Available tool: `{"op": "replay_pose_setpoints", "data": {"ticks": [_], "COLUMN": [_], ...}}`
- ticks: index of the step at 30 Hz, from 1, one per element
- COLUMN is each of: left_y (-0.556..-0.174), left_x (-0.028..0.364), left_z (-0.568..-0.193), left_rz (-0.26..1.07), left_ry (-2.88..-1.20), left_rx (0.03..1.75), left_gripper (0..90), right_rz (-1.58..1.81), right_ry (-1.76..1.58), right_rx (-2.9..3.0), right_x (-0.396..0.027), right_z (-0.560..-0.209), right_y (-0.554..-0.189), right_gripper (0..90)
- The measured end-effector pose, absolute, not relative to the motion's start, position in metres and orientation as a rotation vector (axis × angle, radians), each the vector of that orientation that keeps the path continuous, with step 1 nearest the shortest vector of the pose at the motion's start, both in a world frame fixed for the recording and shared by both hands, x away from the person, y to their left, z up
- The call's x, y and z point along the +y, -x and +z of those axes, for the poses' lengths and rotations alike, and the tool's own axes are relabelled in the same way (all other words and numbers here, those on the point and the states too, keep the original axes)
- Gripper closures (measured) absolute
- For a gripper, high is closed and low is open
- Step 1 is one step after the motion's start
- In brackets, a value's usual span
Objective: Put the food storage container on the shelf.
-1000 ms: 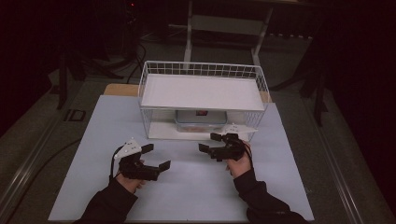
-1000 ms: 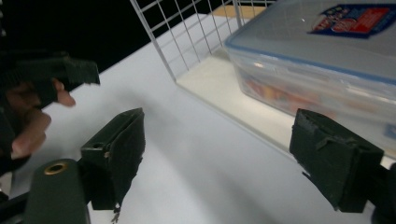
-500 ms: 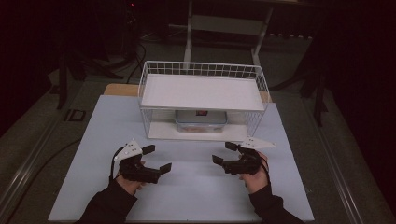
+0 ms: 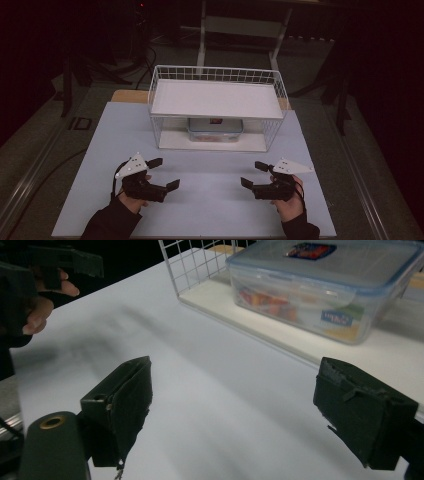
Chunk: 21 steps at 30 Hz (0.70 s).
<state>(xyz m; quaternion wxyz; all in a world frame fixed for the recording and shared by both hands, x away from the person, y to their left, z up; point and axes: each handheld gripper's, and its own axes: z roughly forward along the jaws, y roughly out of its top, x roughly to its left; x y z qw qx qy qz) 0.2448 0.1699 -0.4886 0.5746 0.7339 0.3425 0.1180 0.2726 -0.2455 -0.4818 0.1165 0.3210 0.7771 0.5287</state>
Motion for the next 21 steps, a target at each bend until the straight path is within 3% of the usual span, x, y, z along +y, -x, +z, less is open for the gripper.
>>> {"op": "replay_pose_setpoints", "data": {"ticks": [21], "left_y": [-0.224], "left_x": [0.197], "left_z": [-0.496], "left_rz": [0.296], "left_ry": [-1.714], "left_rx": [0.854], "left_gripper": [0.1], "right_rz": [1.492], "right_ry": [-1.004], "right_rx": [2.279], "right_x": [-0.285], "right_z": [-0.494], "right_y": [-0.252], "right_gripper": [15.5]}}
